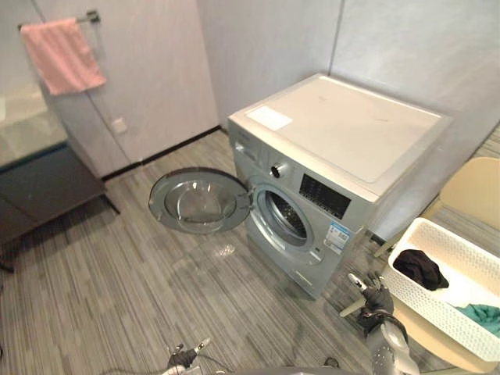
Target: Pick up the laundry basket with both hands and put the clothes into the washing machine.
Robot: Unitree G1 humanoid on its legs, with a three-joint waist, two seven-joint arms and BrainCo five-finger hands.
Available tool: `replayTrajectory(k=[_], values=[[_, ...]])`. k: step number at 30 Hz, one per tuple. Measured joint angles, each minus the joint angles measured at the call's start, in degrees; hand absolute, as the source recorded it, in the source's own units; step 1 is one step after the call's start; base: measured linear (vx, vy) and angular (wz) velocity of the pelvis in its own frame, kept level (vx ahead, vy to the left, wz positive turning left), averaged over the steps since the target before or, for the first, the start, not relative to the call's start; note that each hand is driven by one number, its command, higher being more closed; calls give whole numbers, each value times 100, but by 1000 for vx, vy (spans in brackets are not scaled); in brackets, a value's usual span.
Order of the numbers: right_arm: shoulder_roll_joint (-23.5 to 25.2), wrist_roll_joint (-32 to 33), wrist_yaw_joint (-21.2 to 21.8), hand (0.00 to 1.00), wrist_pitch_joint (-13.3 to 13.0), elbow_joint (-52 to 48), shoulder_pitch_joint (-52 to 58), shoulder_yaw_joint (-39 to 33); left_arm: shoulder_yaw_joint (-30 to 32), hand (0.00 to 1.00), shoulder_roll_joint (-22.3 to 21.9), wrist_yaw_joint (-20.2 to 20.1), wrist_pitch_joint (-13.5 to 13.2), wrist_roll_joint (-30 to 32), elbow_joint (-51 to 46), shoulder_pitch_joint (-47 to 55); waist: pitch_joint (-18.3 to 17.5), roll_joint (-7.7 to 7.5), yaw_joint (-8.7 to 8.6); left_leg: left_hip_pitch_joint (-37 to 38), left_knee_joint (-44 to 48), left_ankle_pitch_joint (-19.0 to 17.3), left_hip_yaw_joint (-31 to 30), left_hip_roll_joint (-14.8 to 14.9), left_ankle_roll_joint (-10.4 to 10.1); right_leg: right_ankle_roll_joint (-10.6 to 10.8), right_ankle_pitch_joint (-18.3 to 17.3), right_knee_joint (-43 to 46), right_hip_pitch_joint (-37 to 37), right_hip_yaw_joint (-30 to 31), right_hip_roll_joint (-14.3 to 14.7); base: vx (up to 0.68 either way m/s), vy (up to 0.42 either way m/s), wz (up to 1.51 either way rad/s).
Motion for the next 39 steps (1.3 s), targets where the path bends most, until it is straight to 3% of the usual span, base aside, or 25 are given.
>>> replayTrajectory(k=[4, 6, 7, 8, 10, 11, 12, 14, 17, 20, 23, 24, 25, 26, 27, 28, 29, 31, 32, 33, 34, 35, 36, 37, 39], values=[[-67, -234, -27, 0, 3, -50, -64, 198, -405, 0, 11, -113, 82, 662, 111, -190, 39, -5, -117, 214, -64, -91, 92, -232, 87, -24, -136, 826, -530, 453, -95, -22, 57, -62], [29, -370, -49, 0, -1, -153, -69, 200, -592, 0, 60, -211, 69, 1001, 135, -279, 181, -87, -166, 466, -201, -279, 216, -377, 132, -220, -162, 1651, -967, 392, -155, -116, 48, -75], [40, -380, -53, 0, 1, -200, -45, 211, -646, 0, 80, -210, 68, 1054, 143, -291, 193, -105, -181, 551, -245, -317, 220, -420, 136, -269, -143, 1707, -1004, 256, -175, -156, 61, -94], [46, -420, -73, 0, -5, -349, -43, 250, -675, 0, 128, -210, 53, 1197, 159, -303, 221, -108, -177, 708, -372, -360, 238, -457, 176, -576, -412, 1522, -956, -414, -343, -104, 59, -73], [-8, -444, -77, 0, -23, -528, -44, 247, -717, 0, 123, -215, 41, 1316, 204, -334, 254, -34, -204, 672, -381, -366, 245, -394, 190, -877, -637, 1803, -1002, -1091, -618, -34, 49, -41], [11, -452, -85, 0, -64, -627, -43, 241, -719, 0, 190, -206, 35, 1351, 202, -345, 223, -114, -266, 619, -361, -366, 179, -371, 186, -968, -585, 1909, -968, -1200, -746, 49, -53, 3], [14, -456, -112, 0, -72, -748, -50, 244, -722, 0, 291, -201, 44, 1376, 219, -406, 234, -223, -256, 552, -323, -358, 123, -290, 106, -691, -475, 1856, -937, -1271, -726, 63, -97, 19], [5, -503, -200, 0, -130, -1000, -54, 204, -748, 0, 305, -196, 73, 1403, 219, -463, 221, -211, -262, 453, -336, -265, 0, 3, -56, -530, -474, 1736, -799, -1461, -453, 114, -165, 27], [-32, -502, -294, 0, -204, -1283, -94, 134, -887, 0, 303, -192, 80, 1474, 215, -550, 253, -57, -231, 232, -118, -136, -221, 424, -241, -571, -765, 1873, -783, -1813, -179, 165, -190, 30], [-34, -496, -297, 0, -215, -1448, -143, 186, -775, 0, 288, -158, 75, 1447, 198, -518, 248, -80, -140, 129, 254, -89, -418, 683, -356, -627, -1210, 2323, -817, -1918, -123, 160, -182, 17], [-36, -489, -269, 0, -247, -1469, -406, 508, -121, 0, 215, -31, 69, 1116, 102, -379, 232, -77, -66, -186, 1255, -80, -505, 1113, -345, -762, -1578, 2405, -753, -1945, 221, 156, -281, -20], [-38, -473, -265, 0, -284, -1469, -509, 601, 94, 0, 212, 21, 70, 940, -6, -306, 227, -29, 27, -526, 1968, 26, -527, 1450, -167, -856, -1601, 2220, -629, -1952, 475, 162, -228, -32], [-32, -421, -267, 0, -291, -1468, -547, 636, 209, 0, 211, 73, 69, 858, -74, -271, 234, -30, 61, -814, 2481, 262, -536, 1703, 210, -953, -1581, 2022, -498, -1988, 677, 217, -329, -21], [-29, -369, -282, 0, -315, -1468, -559, 643, 353, 0, 255, 80, 73, 782, -162, -220, 262, -67, 70, -1102, 3074, 744, -487, 1978, 910, -1096, -1517, 1644, -195, -2069, 917, 178, -288, -1], [-42, -362, -290, 0, -341, -1469, -560, 636, 426, 0, 270, 82, 69, 770, -208, -185, 276, -62, 79, -1226, 3369, 1011, -492, 2106, 1208, -1174, -1473, 1437, -10, -2095, 1040, 254, -438, -4], [-103, -342, -302, 0, -394, -1469, -574, 624, 487, 0, 286, 85, 65, 713, -265, -130, 354, -85, 189, -1508, 4105, 691, -636, 2155, 1141, -1268, -1415, 1143, 297, -2090, 1182, 254, -376, -15], [-221, -323, -321, 0, -399, -1468, -632, 590, 457, 0, 247, 83, 56, 714, -270, -90, 390, -28, 204, -1853, 4725, -46, -991, 1619, 699, -1308, -1400, 848, 588, -2053, 1233, 245, -323, -18], [-319, -322, -321, 0, -399, -1464, -709, 594, 436, 0, 203, 83, 53, 718, -270, -48, 393, -23, 209, -2040, 4582, -416, -1225, 984, 389, -1333, -1376, 692, 671, -2018, 1222, 157, -110, -27], [-329, -322, -314, 0, -400, -1461, -864, 608, 413, 0, 187, 80, 43, 724, -261, 17, 433, -25, 274, -2145, 3882, -672, -1103, 440, 367, -1376, -1327, 525, 712, -1912, 1283, 178, -73, -43], [-323, -322, -314, 0, -400, -1455, -915, 604, 417, 0, 184, 79, 44, 726, -261, 25, 454, -40, 293, -2154, 3426, -690, -1038, 261, 392, -1373, -1313, 503, 734, -1875, 1321, 241, -96, -59], [-300, -324, -307, 0, -400, -1425, -943, 611, 426, 0, 153, 83, 48, 735, -268, 79, 465, -43, 358, -1996, 2317, -573, -1038, -52, 489, -1364, -1315, 513, 738, -1808, 1390, 227, -83, -43], [-293, -329, -303, 0, -399, -1422, -973, 625, 447, 0, 87, 77, 55, 818, -262, 169, 495, 103, 355, -1933, 1785, -200, -995, -110, 909, -1345, -1326, 503, 843, -1733, 1589, 234, -62, -44], [-167, -335, -304, 0, -386, -1378, -993, 623, 474, 0, 113, 60, 73, 831, -252, 204, 543, 43, 369, -1780, 1769, -236, -926, -102, 926, -1298, -1355, 493, 947, -1652, 1573, 281, -40, -30], [20, -366, -295, 0, -387, -1377, -978, 643, 509, 0, 215, 67, 82, 846, -254, 244, 586, -144, 346, -1484, 1398, -185, -902, -228, 883, -1282, -1364, 512, 1020, -1578, 1479, 232, -16, -16], [74, -382, -289, 0, -391, -1383, -914, 606, 449, 0, 232, 38, 87, 994, -254, 201, 537, -238, 332, -1345, 1030, -56, -850, -381, 901, -1218, -1364, 471, 1004, -1578, 1370, 228, -2, 1]])
